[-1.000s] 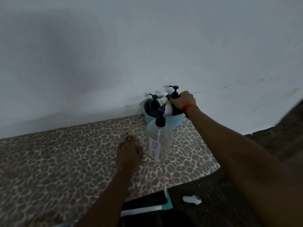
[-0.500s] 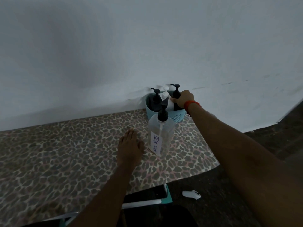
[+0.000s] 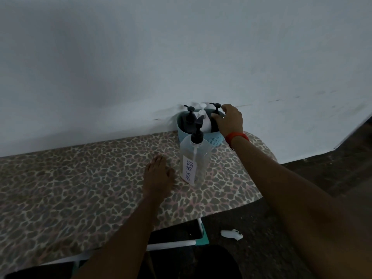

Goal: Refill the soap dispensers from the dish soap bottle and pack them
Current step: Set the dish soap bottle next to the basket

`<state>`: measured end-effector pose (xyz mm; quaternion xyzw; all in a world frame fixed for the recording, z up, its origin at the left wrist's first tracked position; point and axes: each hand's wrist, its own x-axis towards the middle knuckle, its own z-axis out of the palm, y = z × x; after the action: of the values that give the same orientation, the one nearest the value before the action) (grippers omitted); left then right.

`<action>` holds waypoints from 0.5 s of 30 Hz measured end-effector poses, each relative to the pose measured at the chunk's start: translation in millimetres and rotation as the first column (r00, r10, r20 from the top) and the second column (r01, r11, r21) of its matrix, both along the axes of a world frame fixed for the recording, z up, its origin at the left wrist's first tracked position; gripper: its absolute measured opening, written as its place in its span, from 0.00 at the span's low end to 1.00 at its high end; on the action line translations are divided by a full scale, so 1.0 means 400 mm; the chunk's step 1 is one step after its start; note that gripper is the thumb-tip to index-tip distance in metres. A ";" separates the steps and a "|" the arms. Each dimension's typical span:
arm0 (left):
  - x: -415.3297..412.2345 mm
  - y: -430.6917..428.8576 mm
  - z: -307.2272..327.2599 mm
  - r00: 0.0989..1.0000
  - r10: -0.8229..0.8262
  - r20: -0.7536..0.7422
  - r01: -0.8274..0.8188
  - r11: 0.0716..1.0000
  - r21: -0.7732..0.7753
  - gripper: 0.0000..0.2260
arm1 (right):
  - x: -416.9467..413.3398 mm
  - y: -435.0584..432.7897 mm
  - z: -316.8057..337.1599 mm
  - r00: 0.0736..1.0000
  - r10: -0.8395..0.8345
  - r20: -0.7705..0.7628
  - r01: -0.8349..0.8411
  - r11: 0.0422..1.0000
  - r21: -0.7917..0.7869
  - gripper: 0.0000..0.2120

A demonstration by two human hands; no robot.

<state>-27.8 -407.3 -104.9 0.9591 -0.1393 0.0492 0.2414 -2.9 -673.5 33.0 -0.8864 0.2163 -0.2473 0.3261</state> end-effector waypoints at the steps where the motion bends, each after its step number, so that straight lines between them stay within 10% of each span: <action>1: 0.002 0.001 0.001 1.000 -0.002 -0.015 0.002 1.000 -0.018 0.25 | -0.020 0.008 -0.002 0.999 0.004 0.036 -0.004 1.000 -0.009 0.14; 15: -0.039 0.020 0.138 0.863 -0.454 -0.222 0.348 0.852 -0.390 0.30 | -0.298 0.130 -0.132 0.785 0.493 -0.375 -0.396 0.865 0.310 0.43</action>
<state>-43.3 -399.2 -49.9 0.8480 -0.2891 -0.1287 0.4252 -122.2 -621.6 -19.9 -0.9041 0.0938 0.0695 0.4110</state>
